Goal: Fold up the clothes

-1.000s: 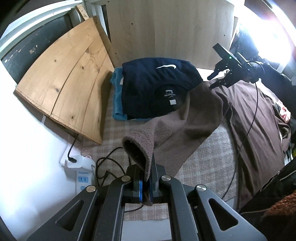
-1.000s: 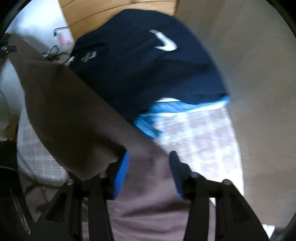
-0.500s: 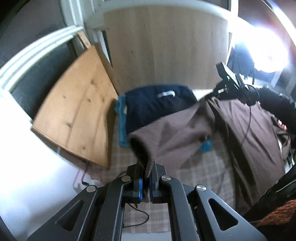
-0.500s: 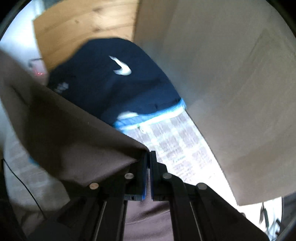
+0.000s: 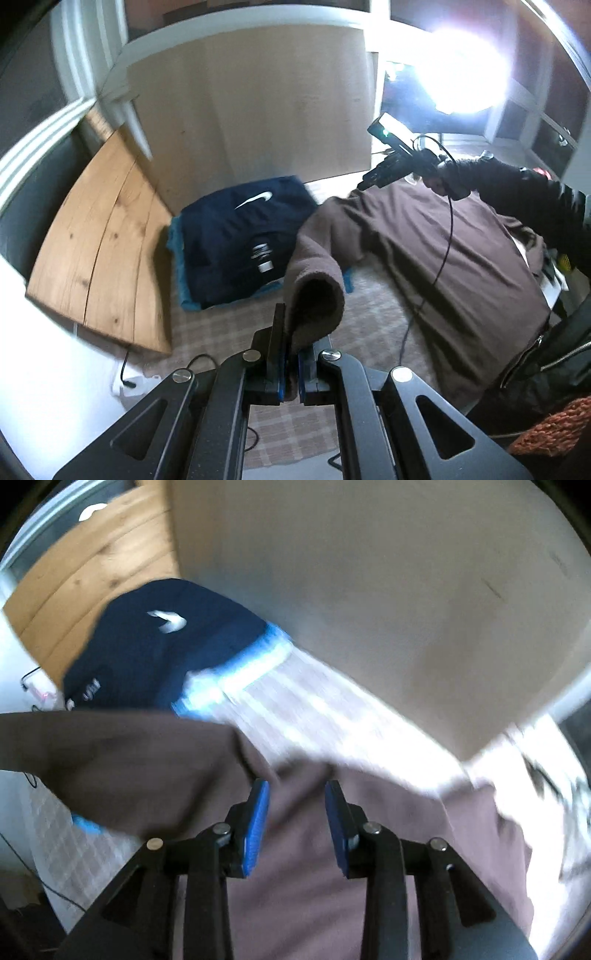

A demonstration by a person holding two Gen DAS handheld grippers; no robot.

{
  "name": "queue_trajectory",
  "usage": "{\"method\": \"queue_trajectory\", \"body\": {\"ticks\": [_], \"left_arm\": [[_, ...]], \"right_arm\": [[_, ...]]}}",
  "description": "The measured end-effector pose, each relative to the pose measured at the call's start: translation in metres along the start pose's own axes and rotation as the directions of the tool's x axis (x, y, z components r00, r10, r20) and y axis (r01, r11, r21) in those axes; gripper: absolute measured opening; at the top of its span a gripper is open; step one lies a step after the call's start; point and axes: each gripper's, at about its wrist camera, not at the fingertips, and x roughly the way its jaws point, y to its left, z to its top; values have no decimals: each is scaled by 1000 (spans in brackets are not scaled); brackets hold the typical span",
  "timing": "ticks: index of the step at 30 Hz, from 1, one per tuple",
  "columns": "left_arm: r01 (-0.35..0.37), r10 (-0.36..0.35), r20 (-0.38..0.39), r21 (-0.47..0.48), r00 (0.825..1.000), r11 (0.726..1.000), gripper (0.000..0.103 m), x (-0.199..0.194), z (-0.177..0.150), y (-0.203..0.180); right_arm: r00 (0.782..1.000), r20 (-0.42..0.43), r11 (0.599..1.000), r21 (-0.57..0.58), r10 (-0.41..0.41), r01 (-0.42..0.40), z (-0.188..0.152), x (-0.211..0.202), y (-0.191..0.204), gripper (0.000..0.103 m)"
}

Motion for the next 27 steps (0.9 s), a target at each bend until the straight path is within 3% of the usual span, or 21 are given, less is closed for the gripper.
{"method": "queue_trajectory", "body": {"ticks": [1, 2, 4, 9, 15, 20, 25, 27], "left_arm": [[-1, 1, 3, 12, 1000, 1000, 3, -2, 1, -8], [-7, 7, 3, 12, 1000, 1000, 3, -5, 2, -16], [-18, 18, 2, 14, 1000, 1000, 3, -9, 4, -32], [-43, 43, 27, 0, 999, 999, 3, -34, 11, -92], [-41, 40, 16, 39, 999, 998, 4, -34, 5, -193], [15, -7, -89, 95, 996, 995, 4, -1, -26, -274], [96, -84, -205, 48, 975, 994, 4, 51, -56, -308], [109, -96, -238, 45, 967, 993, 4, 71, -67, -318]], "right_arm": [[999, -39, 1000, 14, 7, -6, -17, 0, -2, 13], [997, -76, 999, 22, 34, -32, -35, -3, -6, 8], [991, -96, 996, 17, 91, -90, -72, -14, -8, 8], [977, -57, 978, 46, 203, -201, -143, -51, -9, 8], [945, -125, 953, 31, 303, -301, -188, -24, 10, 8], [910, -59, 905, 147, 411, -399, -165, -32, -20, 12], [907, -26, 894, 186, 419, -408, -114, -35, -30, 46], [916, -46, 900, 213, 399, -381, -102, -30, -31, 47]]}}
